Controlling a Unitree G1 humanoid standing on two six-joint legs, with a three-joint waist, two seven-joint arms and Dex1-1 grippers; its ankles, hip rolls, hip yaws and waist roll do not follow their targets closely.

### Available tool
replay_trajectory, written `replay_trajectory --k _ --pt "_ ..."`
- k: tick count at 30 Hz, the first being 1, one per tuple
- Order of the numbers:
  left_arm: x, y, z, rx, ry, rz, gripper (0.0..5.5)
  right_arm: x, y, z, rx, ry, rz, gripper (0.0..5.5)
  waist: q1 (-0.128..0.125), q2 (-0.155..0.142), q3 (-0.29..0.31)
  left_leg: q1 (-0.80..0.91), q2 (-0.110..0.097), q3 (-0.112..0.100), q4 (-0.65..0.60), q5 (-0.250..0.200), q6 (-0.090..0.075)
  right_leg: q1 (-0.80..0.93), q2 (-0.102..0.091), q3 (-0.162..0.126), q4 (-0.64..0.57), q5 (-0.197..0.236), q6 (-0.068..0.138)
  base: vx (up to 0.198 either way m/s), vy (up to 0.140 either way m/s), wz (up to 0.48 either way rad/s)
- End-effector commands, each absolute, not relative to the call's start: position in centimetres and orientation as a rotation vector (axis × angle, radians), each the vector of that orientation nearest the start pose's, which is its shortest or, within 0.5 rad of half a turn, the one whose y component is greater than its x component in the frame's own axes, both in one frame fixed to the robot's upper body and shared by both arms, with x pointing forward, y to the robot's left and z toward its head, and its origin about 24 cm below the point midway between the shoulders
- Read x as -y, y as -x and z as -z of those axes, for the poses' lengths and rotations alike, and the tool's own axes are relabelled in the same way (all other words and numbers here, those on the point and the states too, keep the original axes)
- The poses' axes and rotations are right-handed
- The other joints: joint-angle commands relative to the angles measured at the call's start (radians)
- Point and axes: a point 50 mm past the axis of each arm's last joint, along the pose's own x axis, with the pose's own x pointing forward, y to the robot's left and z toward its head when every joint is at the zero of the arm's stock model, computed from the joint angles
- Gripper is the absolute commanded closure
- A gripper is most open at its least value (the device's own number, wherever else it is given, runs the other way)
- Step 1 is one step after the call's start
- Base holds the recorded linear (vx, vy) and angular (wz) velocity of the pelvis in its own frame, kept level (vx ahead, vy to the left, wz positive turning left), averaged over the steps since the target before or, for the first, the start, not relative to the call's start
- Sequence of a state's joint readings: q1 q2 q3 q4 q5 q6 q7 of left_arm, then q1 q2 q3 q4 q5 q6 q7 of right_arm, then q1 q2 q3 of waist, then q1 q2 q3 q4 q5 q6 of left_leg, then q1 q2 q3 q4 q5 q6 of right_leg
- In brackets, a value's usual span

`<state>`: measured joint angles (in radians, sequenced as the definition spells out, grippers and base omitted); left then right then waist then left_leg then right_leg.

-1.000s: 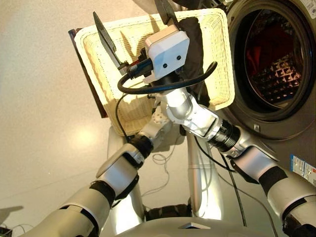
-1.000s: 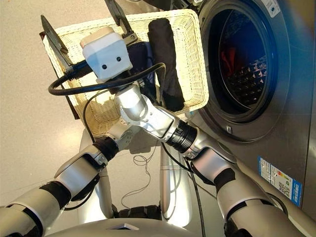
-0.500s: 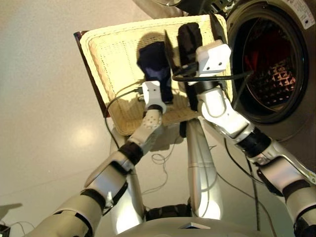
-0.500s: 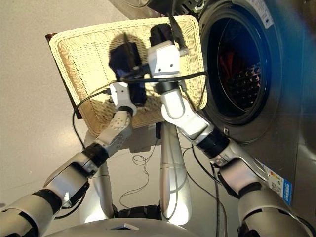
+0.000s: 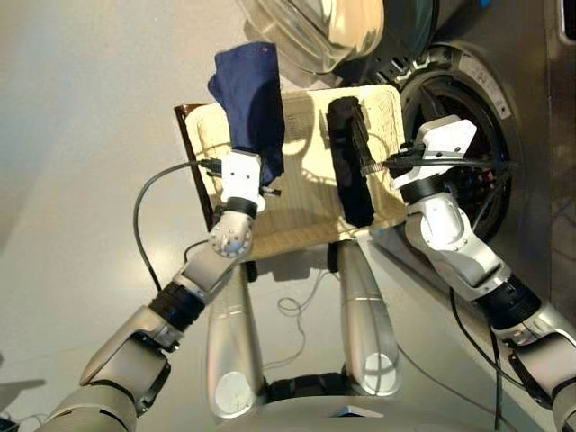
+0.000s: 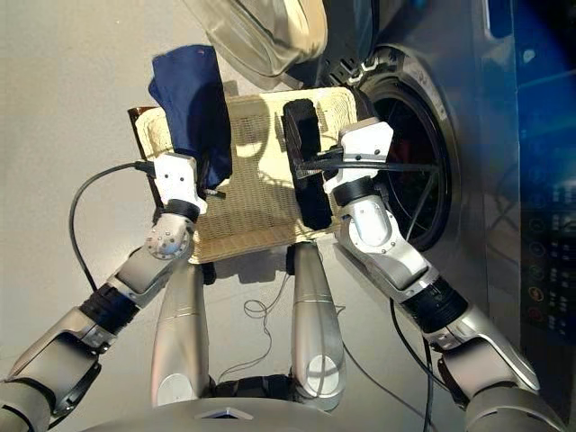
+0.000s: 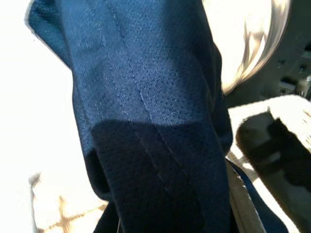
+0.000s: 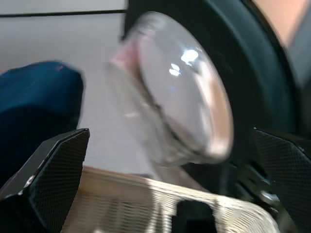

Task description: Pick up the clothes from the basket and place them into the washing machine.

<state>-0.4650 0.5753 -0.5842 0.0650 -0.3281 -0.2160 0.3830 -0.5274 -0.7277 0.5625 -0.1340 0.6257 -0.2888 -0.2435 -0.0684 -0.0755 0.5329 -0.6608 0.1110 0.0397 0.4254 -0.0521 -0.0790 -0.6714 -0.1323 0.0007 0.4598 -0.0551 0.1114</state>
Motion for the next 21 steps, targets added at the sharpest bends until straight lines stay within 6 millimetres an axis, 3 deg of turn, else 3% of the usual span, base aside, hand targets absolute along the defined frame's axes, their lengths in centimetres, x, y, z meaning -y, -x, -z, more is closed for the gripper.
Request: replay_trajectory --k 1,7,12,17,21 --pt "-10.5 -27.4 -16.4 0.655 -0.265 0.389 5.50 11.6 -27.0 -22.7 0.657 -0.030 -0.634 0.00 0.019 -0.001 -0.013 0.087 -0.072 0.042 -0.097 0.057 0.000 0.036 -0.010 -0.018 -0.103 0.121 0.024 0.076 0.003 0.051" --pt "-10.5 -25.5 -18.1 0.797 -0.434 0.512 5.50 10.1 -26.1 -24.3 0.647 -0.114 -0.817 0.00 0.029 0.006 -0.028 0.165 -0.083 0.044 -0.122 0.053 -0.003 0.119 -0.020 -0.025 -0.124 0.115 0.028 0.062 0.010 0.093" --pt "-10.3 -24.5 -19.6 0.894 -0.510 0.570 5.50 8.4 -25.3 -25.8 0.682 -0.117 -0.939 0.00 0.036 0.004 -0.040 0.182 -0.081 0.044 -0.126 0.054 -0.005 0.139 -0.016 -0.029 -0.126 0.105 0.029 0.000 0.000 0.000" --pt "-9.8 -24.0 -20.0 0.949 -0.562 0.592 5.50 7.6 -25.2 -26.7 0.704 -0.106 -0.969 0.00 0.036 0.008 -0.038 0.178 -0.079 0.043 -0.122 0.052 -0.004 0.137 -0.016 -0.030 -0.129 0.105 0.028 0.000 0.000 0.000" --pt "-8.9 -23.5 -21.3 1.056 -0.632 0.629 5.50 7.3 -25.9 -26.2 0.664 -0.089 -0.961 0.00 0.037 0.013 -0.037 0.171 -0.076 0.045 -0.115 0.052 -0.005 0.133 -0.019 -0.026 -0.129 0.103 0.029 0.000 0.000 0.000"
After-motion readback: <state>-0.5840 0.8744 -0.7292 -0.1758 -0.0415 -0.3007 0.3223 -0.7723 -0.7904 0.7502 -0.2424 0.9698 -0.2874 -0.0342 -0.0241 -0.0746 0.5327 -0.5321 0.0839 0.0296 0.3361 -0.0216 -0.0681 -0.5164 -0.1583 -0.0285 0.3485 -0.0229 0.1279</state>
